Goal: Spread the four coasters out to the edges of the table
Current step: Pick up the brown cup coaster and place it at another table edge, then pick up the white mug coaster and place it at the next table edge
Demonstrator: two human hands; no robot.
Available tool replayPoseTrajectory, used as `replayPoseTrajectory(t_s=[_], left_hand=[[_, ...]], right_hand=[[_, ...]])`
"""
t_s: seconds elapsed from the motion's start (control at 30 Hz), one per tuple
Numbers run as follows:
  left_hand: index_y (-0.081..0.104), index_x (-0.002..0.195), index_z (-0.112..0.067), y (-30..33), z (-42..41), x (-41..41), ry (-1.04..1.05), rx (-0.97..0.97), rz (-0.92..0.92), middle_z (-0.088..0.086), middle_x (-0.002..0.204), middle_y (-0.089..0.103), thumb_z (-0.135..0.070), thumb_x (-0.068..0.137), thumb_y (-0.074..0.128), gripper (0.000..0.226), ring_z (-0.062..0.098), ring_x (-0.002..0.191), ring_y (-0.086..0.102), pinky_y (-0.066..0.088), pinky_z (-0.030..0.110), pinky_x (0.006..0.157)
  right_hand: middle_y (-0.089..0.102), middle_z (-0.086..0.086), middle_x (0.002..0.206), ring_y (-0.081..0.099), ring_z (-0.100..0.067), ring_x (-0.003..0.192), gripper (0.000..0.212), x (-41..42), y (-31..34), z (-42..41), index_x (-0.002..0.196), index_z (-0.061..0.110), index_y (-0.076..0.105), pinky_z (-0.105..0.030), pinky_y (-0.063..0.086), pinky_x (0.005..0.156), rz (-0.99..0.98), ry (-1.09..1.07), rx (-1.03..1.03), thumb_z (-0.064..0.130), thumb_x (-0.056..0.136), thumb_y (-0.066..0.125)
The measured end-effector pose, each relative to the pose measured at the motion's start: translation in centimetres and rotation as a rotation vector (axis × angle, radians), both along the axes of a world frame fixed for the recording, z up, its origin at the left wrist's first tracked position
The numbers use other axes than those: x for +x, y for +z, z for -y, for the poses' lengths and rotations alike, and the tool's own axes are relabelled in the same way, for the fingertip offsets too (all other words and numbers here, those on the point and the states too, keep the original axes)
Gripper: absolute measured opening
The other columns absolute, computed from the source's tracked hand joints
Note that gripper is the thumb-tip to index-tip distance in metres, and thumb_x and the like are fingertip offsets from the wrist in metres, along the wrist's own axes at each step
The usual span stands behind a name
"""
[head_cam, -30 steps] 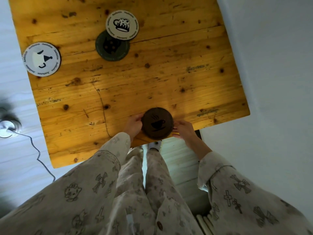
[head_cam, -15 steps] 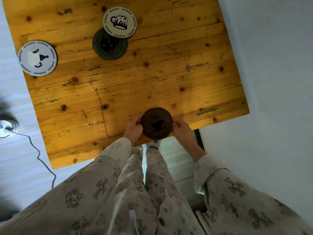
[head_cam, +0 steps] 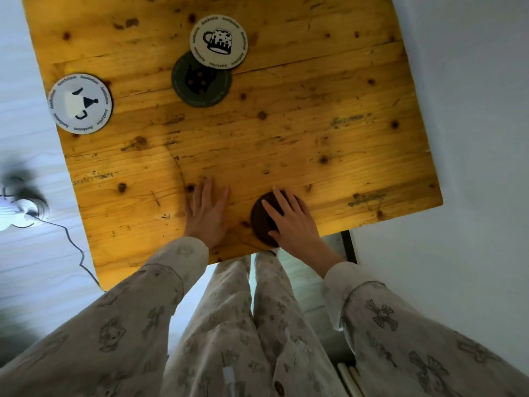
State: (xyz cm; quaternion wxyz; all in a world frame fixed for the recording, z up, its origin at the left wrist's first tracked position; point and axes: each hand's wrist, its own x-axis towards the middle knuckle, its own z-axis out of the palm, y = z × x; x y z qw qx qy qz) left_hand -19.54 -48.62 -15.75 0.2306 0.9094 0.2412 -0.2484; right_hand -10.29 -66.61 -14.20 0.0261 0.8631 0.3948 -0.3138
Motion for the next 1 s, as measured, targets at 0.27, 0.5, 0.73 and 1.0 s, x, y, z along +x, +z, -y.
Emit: replayPoseTrajectory(t_s=[0.27,0.5,0.73,1.0], left_hand=[[-0.006,0.146,-0.035,0.0,-9.9,6.1,0.044,0.067,-0.055,0.005,0.157,-0.021,-0.045,0.076,0.066,0.101,0.029,0.144,-0.019,-0.002,0.066,0.111],[-0.018,0.143,-0.037,-0.7,-14.4,9.9,0.048,0.055,-0.129,0.006,0.155,-0.028,-0.055,0.059,0.075,0.126,0.032,0.142,-0.024,0.003,0.073,0.107],[-0.022,0.141,-0.037,-1.6,-14.3,9.8,0.072,0.05,-0.121,0.005,0.153,-0.032,-0.052,0.061,0.075,0.127,0.031,0.141,-0.027,0.0,0.072,0.106],[-0.025,0.14,-0.037,-1.3,-14.6,9.9,0.087,0.045,-0.115,0.005,0.152,-0.034,-0.051,0.061,0.074,0.127,0.031,0.14,-0.028,-0.003,0.069,0.107]], right_hand=[[0.025,-0.011,0.154,0.017,-0.029,0.144,0.056,5.2,0.3,-5.0,0.142,0.02,0.028,-0.05,0.024,0.114,0.065,-0.037,0.107,0.041,0.093,0.045],[0.022,-0.013,0.155,0.019,-0.033,0.142,0.055,13.4,0.6,-14.4,0.142,0.016,0.027,-0.052,0.026,0.113,0.165,-0.016,0.166,0.029,0.093,0.048],[0.007,-0.011,0.16,0.005,-0.031,0.147,0.063,18.9,-0.8,-22.6,0.148,0.016,0.013,-0.05,0.017,0.118,0.203,-0.02,0.139,0.033,0.095,0.043],[0.035,-0.015,0.145,0.032,-0.037,0.133,0.054,21.1,-1.5,-26.1,0.139,0.016,0.034,-0.052,0.036,0.106,0.253,-0.008,0.132,0.031,0.091,0.054]])
